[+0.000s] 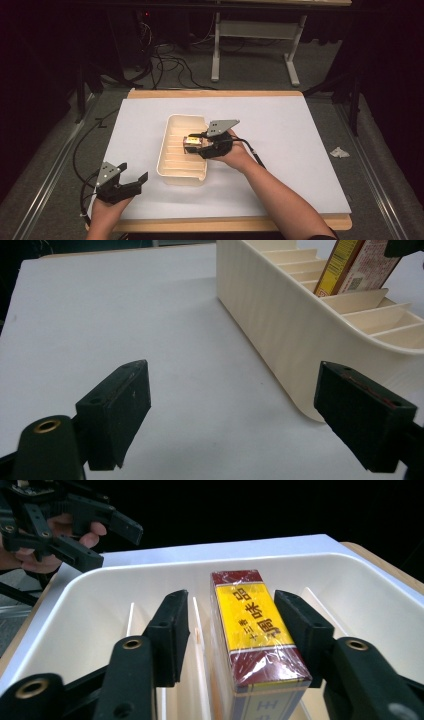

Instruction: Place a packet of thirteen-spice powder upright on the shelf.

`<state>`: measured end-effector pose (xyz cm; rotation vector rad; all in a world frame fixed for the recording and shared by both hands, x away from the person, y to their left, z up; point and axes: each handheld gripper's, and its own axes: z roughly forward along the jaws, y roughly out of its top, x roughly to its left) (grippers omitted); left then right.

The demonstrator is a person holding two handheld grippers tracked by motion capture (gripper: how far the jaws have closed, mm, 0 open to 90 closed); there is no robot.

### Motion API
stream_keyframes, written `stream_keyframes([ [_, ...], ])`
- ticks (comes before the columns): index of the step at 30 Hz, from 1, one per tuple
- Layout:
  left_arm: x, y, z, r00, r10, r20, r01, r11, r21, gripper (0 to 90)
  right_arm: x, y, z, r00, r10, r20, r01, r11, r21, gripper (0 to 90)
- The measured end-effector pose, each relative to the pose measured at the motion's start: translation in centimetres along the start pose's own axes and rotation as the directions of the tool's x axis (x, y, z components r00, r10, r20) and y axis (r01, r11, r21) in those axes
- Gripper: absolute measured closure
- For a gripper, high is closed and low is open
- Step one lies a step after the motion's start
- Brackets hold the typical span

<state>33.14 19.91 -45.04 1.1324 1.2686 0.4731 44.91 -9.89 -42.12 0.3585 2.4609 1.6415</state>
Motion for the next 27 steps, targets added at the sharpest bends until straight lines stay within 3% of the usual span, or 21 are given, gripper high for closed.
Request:
stream_keyframes([
  [14, -0.1, 0.0, 0.0, 1.0000, 0.000, 0.001, 0.000, 1.0000, -0.001, 15.7, -0.1, 0.3, -1.0, 0.9994, 0.028, 0.020, -0.028, 1.000, -0.006, 32.7],
  [27, -0.1, 0.0, -0.1, 1.0000, -0.005, 0.004, 0.005, 1.0000, -0.001, 15.7, -0.2, -0.1, -2.6, 0.9959, 0.060, 0.067, -0.060, 0.998, -0.004, 22.8],
])
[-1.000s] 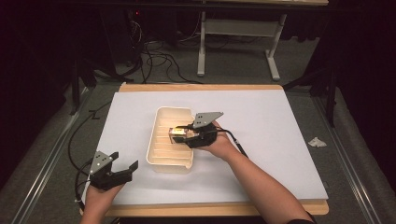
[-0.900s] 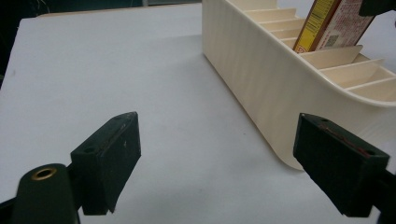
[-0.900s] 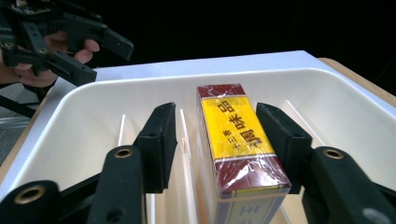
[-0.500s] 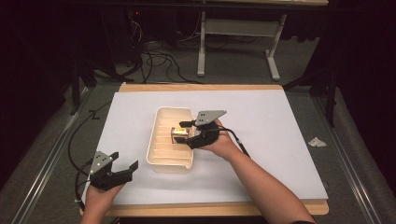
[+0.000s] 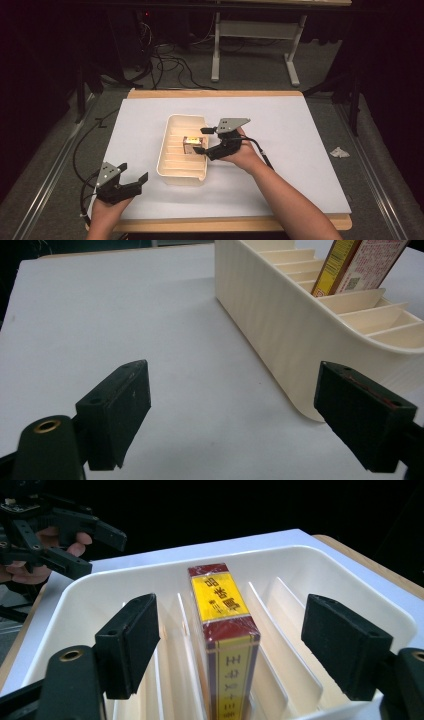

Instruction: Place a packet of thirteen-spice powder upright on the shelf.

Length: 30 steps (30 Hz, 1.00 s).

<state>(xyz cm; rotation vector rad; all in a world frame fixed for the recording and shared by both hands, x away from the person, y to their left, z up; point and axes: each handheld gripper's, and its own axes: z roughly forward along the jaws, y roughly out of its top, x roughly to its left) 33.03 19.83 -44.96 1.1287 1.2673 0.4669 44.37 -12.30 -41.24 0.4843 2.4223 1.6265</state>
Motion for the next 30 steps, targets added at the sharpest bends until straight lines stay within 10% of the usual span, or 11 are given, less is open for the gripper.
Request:
stream_keyframes([
  [18, 0.0, 0.0, 0.0, 1.0000, 0.003, 0.005, -0.003, 1.0000, 0.001, 15.7, -0.6, -1.5, -3.7, 0.9942, 0.038, 0.100, -0.039, 0.999, 0.008, 17.9],
  [30, -0.2, 0.0, 0.1, 0.9999, 0.002, 0.015, -0.002, 1.0000, 0.006, 15.7, -0.6, -3.4, -7.3, 0.9756, 0.061, 0.211, -0.068, 0.997, 0.028, 15.3],
])
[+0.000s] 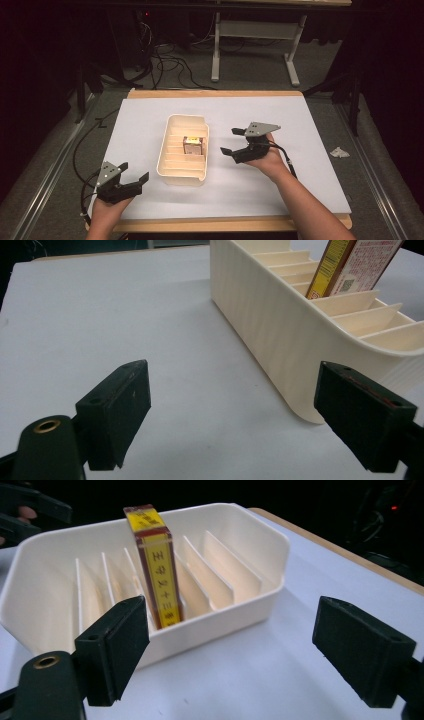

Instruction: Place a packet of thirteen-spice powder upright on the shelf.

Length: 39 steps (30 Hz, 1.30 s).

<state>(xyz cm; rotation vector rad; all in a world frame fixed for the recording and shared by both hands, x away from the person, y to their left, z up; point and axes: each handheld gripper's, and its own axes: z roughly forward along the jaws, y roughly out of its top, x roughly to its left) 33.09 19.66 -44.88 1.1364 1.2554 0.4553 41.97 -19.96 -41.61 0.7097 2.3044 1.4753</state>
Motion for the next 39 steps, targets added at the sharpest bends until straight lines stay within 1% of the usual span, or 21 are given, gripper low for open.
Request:
stream_keyframes([
  [4, 0.0, -0.1, 0.1, 1.0000, 0.006, 0.005, -0.006, 0.9999, 0.008, 15.7, -0.3, -0.9, -1.6, 0.9986, 0.014, 0.050, -0.014, 1.000, 0.010, 15.3],
  [6, 0.0, 0.0, 0.2, 1.0000, 0.000, 0.008, 0.000, 1.0000, 0.007, 15.7, -0.5, -1.7, -3.0, 0.9951, 0.026, 0.095, -0.029, 0.999, 0.021, 15.3],
  [8, 0.1, 0.0, 0.2, 1.0000, 0.004, 0.008, -0.004, 0.9999, 0.010, 15.7, -0.6, -1.9, -3.5, 0.9936, 0.029, 0.109, -0.033, 0.999, 0.031, 15.2],
  [9, 0.1, 0.0, 0.2, 1.0000, 0.002, 0.009, -0.002, 0.9999, 0.012, 15.7, -0.6, -2.3, -4.0, 0.9915, 0.033, 0.126, -0.037, 0.999, 0.030, 15.2],
  [10, 0.1, 0.0, 0.2, 0.9999, 0.002, 0.010, -0.002, 0.9999, 0.012, 15.7, -0.8, -3.0, -5.2, 0.9868, 0.052, 0.154, -0.058, 0.998, 0.034, 15.2],
  [11, 0.0, 0.0, 0.2, 0.9999, 0.000, 0.012, 0.000, 0.9999, 0.013, 15.7, -0.8, -3.0, -5.2, 0.9868, 0.052, 0.154, -0.058, 0.998, 0.034, 15.2],
  [13, 0.0, 0.0, 0.2, 0.9999, -0.001, 0.015, 0.001, 0.9999, 0.013, 15.7, -0.9, -3.9, -6.5, 0.9786, 0.065, 0.195, -0.075, 0.996, 0.043, 15.1],
  [14, 0.0, 0.0, 0.2, 0.9999, -0.001, 0.016, 0.000, 0.9999, 0.014, 15.7, -0.9, -3.9, -6.5, 0.9786, 0.065, 0.195, -0.075, 0.996, 0.043, 15.1],
  [15, 0.0, 0.0, 0.2, 0.9999, -0.002, 0.017, 0.002, 0.9999, 0.013, 15.7, -0.8, -4.6, -7.6, 0.9704, 0.082, 0.227, -0.097, 0.994, 0.057, 15.0],
  [17, 0.0, 0.1, 0.2, 0.9998, 0.001, 0.019, -0.001, 0.9999, 0.013, 15.7, -0.8, -4.9, -7.9, 0.9677, 0.088, 0.236, -0.103, 0.993, 0.053, 15.0],
  [19, 0.0, 0.1, 0.2, 0.9998, 0.000, 0.020, 0.000, 1.0000, 0.009, 15.7, -0.5, -5.8, -9.4, 0.9559, 0.106, 0.274, -0.126, 0.990, 0.059, 15.0],
  [21, 0.0, 0.1, 0.2, 0.9998, 0.003, 0.022, -0.003, 0.9999, 0.010, 15.7, -0.4, -6.0, -9.8, 0.9540, 0.111, 0.279, -0.132, 0.990, 0.058, 15.0],
  [25, -0.2, 0.1, 0.1, 0.9995, 0.008, 0.030, -0.009, 0.9999, 0.013, 15.7, 0.0, -7.3, -11.8, 0.9388, 0.123, 0.322, -0.152, 0.986, 0.065, 15.0],
  [26, -0.2, 0.0, 0.1, 0.9995, 0.010, 0.030, -0.010, 0.9999, 0.013, 15.7, 0.1, -7.6, -12.3, 0.9338, 0.126, 0.335, -0.156, 0.986, 0.065, 15.0],
  [27, -0.3, 0.0, 0.2, 0.9996, 0.011, 0.027, -0.011, 0.9998, 0.014, 15.7, 0.3, -8.3, -13.1, 0.9230, 0.136, 0.360, -0.168, 0.984, 0.060, 14.8],
  [29, -0.3, 0.0, 0.2, 0.9996, 0.016, 0.022, -0.016, 0.9998, 0.013, 15.7, 0.5, -9.1, -13.7, 0.9081, 0.151, 0.390, -0.188, 0.981, 0.056, 14.8],
  [30, -0.3, 0.0, 0.2, 0.9996, 0.016, 0.022, -0.016, 0.9998, 0.013, 15.6, 0.5, -9.1, -13.7, 0.9081, 0.151, 0.390, -0.188, 0.981, 0.056, 14.8],
  [31, -0.4, 0.0, 0.3, 0.9997, 0.017, 0.018, -0.017, 0.9998, 0.007, 15.6, 0.5, -9.7, -13.9, 0.8997, 0.177, 0.399, -0.215, 0.975, 0.052, 15.0],
  [32, -0.4, 0.0, 0.3, 0.9997, 0.017, 0.018, -0.017, 0.9998, 0.007, 15.5, 0.4, -9.7, -13.9, 0.8959, 0.182, 0.405, -0.222, 0.974, 0.052, 15.0],
  [35, -0.5, -0.1, 0.4, 0.9997, 0.019, 0.015, -0.019, 0.9998, 0.008, 15.5, 0.3, -9.7, -13.8, 0.8910, 0.185, 0.415, -0.224, 0.973, 0.048, 15.0],
  [39, -0.4, -0.2, 0.5, 0.9998, 0.019, 0.007, -0.019, 0.9998, 0.008, 15.5, 0.2, -9.7, -13.6, 0.8955, 0.181, 0.407, -0.217, 0.975, 0.045, 15.0],
])
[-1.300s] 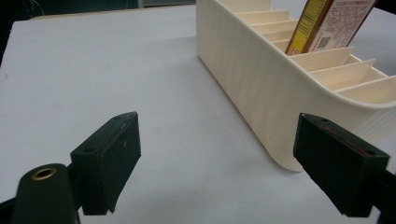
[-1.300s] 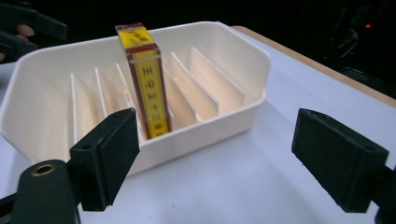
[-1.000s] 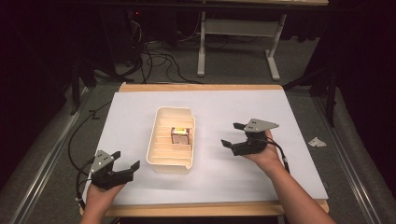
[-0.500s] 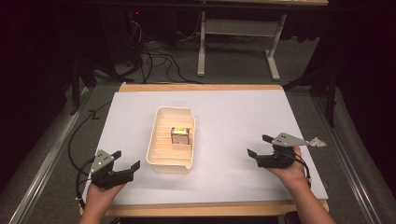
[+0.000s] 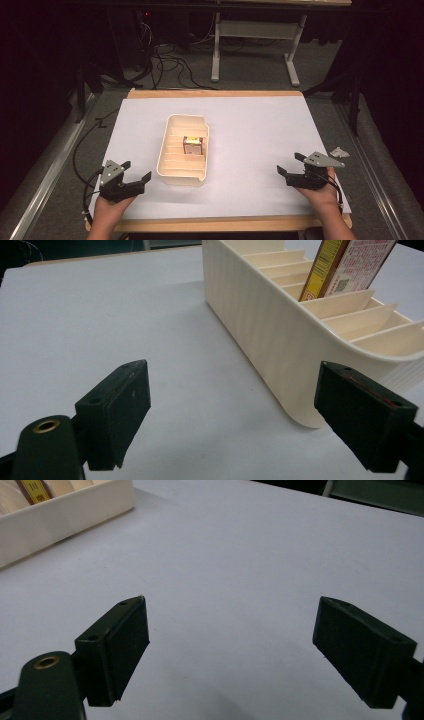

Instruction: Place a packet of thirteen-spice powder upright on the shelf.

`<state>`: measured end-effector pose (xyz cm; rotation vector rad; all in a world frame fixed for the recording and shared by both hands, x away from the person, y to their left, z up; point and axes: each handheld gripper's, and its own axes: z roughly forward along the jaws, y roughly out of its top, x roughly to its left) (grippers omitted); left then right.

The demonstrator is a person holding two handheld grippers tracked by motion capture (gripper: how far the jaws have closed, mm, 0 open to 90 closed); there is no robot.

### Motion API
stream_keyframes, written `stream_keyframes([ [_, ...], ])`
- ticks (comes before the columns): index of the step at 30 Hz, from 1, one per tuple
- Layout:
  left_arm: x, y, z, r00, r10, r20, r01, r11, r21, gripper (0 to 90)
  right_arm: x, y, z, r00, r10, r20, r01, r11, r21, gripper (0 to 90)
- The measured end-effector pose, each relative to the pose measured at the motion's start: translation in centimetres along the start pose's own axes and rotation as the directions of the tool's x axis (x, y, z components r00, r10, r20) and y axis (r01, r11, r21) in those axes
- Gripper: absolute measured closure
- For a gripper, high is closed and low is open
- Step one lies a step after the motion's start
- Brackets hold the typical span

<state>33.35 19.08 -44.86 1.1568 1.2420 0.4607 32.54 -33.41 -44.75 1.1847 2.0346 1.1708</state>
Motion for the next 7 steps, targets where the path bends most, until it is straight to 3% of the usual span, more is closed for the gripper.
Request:
stream_keyframes([
  [7, -0.09, -0.14, -0.06, 1.0000, 0.005, -0.004, -0.005, 1.0000, 0.004, 15.5, 0.13, 0.04, -0.02, 1.0000, 0.004, -0.003, -0.004, 1.000, -0.009, 15.0],
])
